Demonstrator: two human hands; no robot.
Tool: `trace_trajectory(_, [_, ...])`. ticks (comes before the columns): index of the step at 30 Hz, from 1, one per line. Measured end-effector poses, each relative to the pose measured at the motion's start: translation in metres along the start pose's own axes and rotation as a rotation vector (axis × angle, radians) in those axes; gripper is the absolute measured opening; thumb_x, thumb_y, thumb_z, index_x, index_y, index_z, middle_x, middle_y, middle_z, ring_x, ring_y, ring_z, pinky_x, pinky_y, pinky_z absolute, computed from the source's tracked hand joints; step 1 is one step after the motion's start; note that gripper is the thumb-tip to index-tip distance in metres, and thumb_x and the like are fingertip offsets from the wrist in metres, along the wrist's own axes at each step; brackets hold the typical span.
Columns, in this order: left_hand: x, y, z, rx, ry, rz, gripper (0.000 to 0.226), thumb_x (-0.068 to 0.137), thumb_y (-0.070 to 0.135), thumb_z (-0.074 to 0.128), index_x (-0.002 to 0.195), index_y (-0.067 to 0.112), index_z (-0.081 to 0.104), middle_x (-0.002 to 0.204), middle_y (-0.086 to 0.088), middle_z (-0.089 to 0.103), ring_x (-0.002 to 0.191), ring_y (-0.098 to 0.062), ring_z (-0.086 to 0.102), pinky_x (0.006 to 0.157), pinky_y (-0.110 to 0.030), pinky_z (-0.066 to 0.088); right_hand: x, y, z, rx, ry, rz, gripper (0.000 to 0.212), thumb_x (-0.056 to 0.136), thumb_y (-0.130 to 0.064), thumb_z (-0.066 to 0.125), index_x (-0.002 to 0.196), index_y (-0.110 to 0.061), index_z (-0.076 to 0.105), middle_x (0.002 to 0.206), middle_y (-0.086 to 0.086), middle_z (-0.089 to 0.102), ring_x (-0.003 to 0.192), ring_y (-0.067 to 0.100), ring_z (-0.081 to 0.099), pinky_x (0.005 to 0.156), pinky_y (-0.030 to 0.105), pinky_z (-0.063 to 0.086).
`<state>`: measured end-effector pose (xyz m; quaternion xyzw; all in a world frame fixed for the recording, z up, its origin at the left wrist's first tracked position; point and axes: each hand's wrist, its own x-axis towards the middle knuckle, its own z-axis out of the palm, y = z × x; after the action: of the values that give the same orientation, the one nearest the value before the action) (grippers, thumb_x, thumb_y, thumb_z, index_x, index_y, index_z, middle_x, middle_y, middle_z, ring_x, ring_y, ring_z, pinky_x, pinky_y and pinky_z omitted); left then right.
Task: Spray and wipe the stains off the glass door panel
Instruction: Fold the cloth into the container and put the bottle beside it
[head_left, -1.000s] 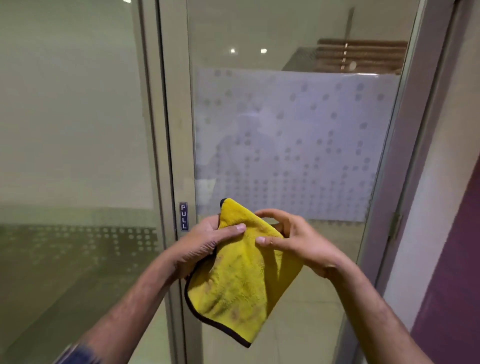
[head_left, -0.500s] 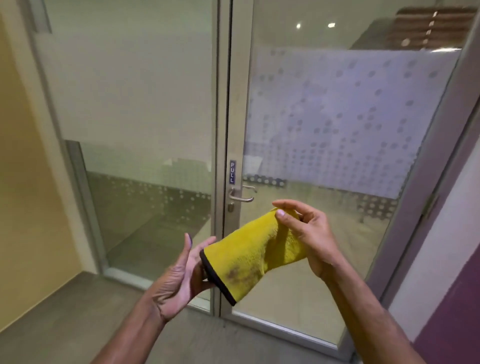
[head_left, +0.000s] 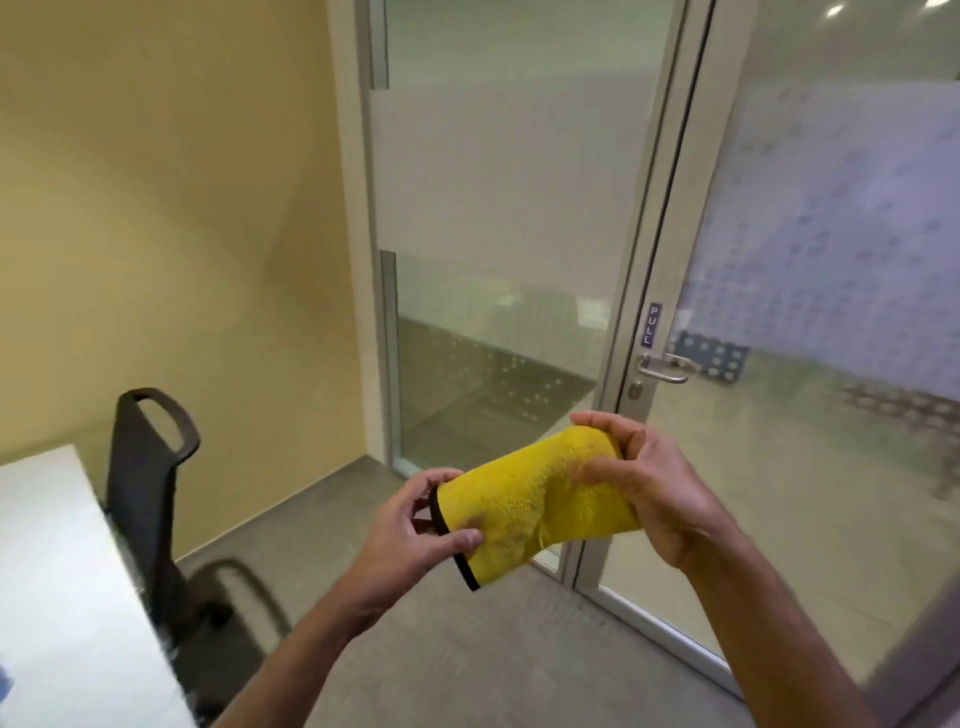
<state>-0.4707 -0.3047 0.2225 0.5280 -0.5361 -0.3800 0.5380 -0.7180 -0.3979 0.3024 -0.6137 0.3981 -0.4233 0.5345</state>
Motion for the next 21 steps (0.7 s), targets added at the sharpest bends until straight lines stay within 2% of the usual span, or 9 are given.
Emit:
trace_trajectory(2, [-0.031,-0.004,-0.043,0.055,0.036,-0.008,0.060,0.067,0.028,0.094,0.120,0.031,0.066,0.119,0.001,0.067,0.106,-0.020,0.068,0.083,-0.032,0.061,-0.007,0.000,0.048,-0.008,-0.064,0.002,0.062,0.061,0.007,0.079,0.112,-0.028,0.077,0.115,0.009,0.073,0.110,0.033,0.066,0.092,0.053,0.056])
trace_trajectory(5, [-0.084,-0.010,-0.110,0.076,0.096,-0.063,0.052,0.073,0.022,0.092,0.117,0.027,0.066,0.118,0.000,0.066,0.100,-0.015,0.069,0.078,-0.026,0.060,-0.024,0.000,0.131,-0.018,-0.146,0.014,0.065,0.066,0.017,0.073,0.118,-0.023,0.074,0.116,0.009,0.072,0.106,0.029,0.066,0.083,0.047,0.058])
trace_trajectory(9, [-0.150,-0.020,-0.203,0.064,0.216,-0.128,0.032,0.083,0.017,0.083,0.111,0.023,0.068,0.109,-0.006,0.071,0.104,-0.018,0.069,0.087,-0.030,0.061,-0.043,0.009,0.242,-0.076,-0.193,0.002,0.066,0.071,0.021,0.068,0.121,-0.022,0.071,0.113,0.011,0.071,0.098,0.025,0.066,0.083,0.046,0.059])
trace_trajectory(11, [-0.180,-0.028,-0.244,0.059,0.296,-0.152,0.028,0.086,0.017,0.080,0.110,0.024,0.069,0.106,-0.003,0.074,0.101,-0.016,0.071,0.086,-0.028,0.061,-0.049,0.015,0.291,-0.116,-0.230,-0.028,0.065,0.072,0.021,0.069,0.121,-0.022,0.069,0.110,0.011,0.072,0.096,0.024,0.066,0.081,0.041,0.058])
trace_trajectory(13, [-0.206,-0.034,-0.277,0.066,0.371,-0.170,0.025,0.089,0.019,0.078,0.110,0.028,0.068,0.105,0.003,0.075,0.101,-0.012,0.072,0.083,-0.024,0.060,-0.055,0.021,0.333,-0.173,-0.279,-0.035,0.062,0.074,0.017,0.073,0.124,-0.019,0.068,0.111,0.010,0.072,0.098,0.025,0.067,0.083,0.038,0.059])
trace_trajectory(15, [-0.228,-0.038,-0.304,0.062,0.439,-0.193,0.025,0.092,0.023,0.074,0.114,0.028,0.065,0.107,0.005,0.075,0.105,-0.016,0.071,0.087,-0.027,0.061,-0.060,0.026,0.367,-0.240,-0.338,-0.022,0.055,0.076,0.009,0.078,0.124,-0.017,0.069,0.112,0.009,0.073,0.103,0.028,0.070,0.087,0.043,0.060])
trace_trajectory(18, [-0.256,-0.045,-0.337,0.022,0.538,-0.220,0.028,0.093,0.026,0.071,0.120,0.022,0.063,0.113,-0.001,0.073,0.109,-0.020,0.070,0.095,-0.037,0.061,-0.065,0.032,0.409,-0.336,-0.425,-0.010,0.029,0.082,-0.007,0.081,0.106,-0.020,0.075,0.101,0.006,0.075,0.097,0.026,0.070,0.083,0.044,0.061])
trace_trajectory(21, [-0.274,-0.058,-0.360,-0.044,0.616,-0.265,0.032,0.093,0.027,0.070,0.124,0.020,0.063,0.118,-0.004,0.073,0.110,-0.023,0.070,0.094,-0.039,0.062,-0.065,0.044,0.446,-0.383,-0.521,0.028,0.011,0.088,-0.019,0.078,0.096,-0.017,0.072,0.100,0.007,0.072,0.095,0.022,0.065,0.074,0.036,0.055])
